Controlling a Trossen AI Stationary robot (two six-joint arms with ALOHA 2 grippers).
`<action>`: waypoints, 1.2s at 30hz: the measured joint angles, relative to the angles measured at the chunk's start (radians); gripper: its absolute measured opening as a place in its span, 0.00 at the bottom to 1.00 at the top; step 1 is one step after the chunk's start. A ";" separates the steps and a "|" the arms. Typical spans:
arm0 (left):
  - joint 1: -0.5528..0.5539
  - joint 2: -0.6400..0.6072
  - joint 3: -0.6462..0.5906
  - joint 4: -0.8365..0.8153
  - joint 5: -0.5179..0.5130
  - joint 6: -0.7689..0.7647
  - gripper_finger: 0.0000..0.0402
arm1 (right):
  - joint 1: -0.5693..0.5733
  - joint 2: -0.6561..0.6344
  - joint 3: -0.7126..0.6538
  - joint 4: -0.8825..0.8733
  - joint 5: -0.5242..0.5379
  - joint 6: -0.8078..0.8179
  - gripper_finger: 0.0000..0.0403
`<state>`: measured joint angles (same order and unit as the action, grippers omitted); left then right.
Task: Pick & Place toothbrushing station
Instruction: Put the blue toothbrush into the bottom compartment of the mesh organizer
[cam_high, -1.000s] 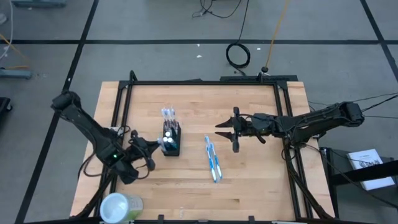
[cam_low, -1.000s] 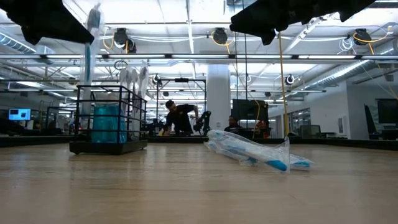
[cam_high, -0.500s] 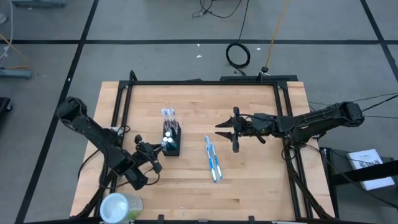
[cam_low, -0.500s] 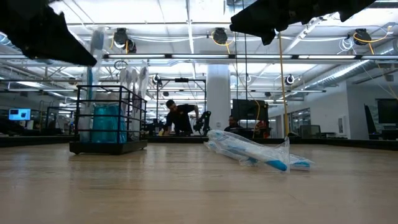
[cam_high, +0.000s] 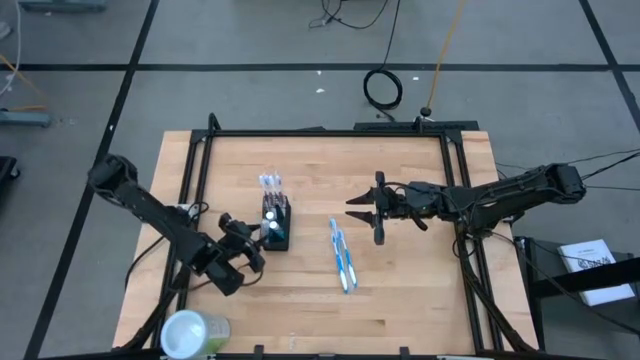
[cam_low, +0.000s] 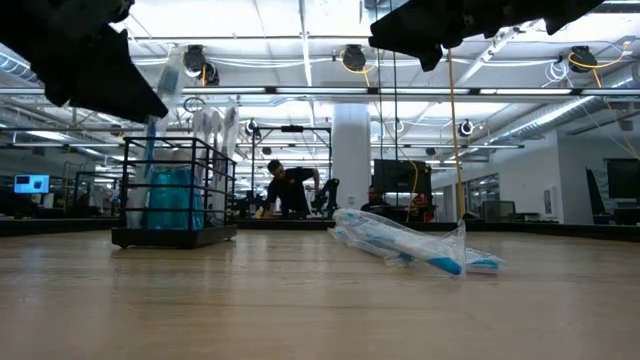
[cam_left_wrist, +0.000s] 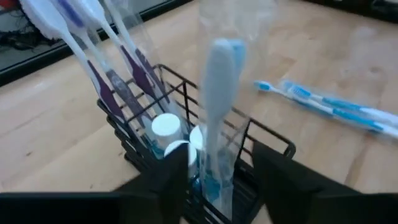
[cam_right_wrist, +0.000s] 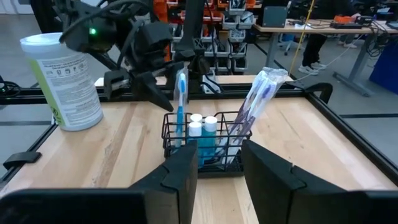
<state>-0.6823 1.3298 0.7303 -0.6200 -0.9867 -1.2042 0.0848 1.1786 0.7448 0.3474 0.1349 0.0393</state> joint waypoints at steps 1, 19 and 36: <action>0.000 -0.013 0.000 0.000 0.000 0.003 0.49 | 0.002 0.000 0.000 -0.001 0.000 0.001 0.29; -0.001 -0.281 0.000 0.103 -0.156 0.198 0.89 | 0.068 0.166 0.005 -0.152 0.077 0.204 0.30; 0.045 -0.270 0.000 0.280 -0.183 0.463 0.90 | 0.117 0.570 0.244 -0.456 0.096 0.536 0.36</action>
<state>-0.6374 1.0599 0.7300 -0.3401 -1.1694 -0.7417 0.2013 1.7486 0.9890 -0.1089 0.2310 0.5753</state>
